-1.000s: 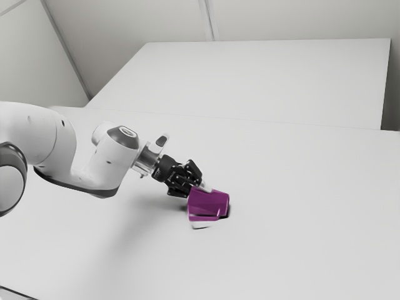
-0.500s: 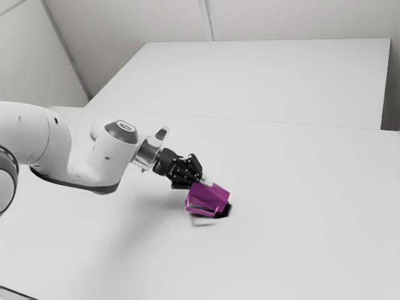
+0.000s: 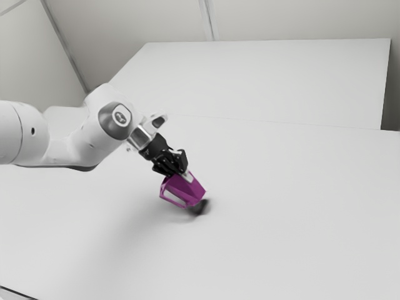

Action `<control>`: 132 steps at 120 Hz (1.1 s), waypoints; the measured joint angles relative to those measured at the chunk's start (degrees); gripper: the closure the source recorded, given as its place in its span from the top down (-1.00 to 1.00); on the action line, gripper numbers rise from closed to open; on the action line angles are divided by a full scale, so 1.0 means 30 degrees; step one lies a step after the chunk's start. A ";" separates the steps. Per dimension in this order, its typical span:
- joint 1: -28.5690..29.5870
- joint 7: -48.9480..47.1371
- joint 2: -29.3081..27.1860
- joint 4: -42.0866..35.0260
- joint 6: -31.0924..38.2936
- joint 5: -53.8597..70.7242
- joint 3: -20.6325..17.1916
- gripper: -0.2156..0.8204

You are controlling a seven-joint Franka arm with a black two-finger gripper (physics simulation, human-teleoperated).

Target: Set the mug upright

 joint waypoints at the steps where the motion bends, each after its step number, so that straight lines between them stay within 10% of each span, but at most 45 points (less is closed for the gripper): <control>1: -0.0046 -0.0124 -0.0040 0.0004 0.0029 0.0293 0.0001 -0.92; 132: -0.1385 -1.3613 -0.0194 -0.0741 0.2209 1.4847 0.0313 -0.92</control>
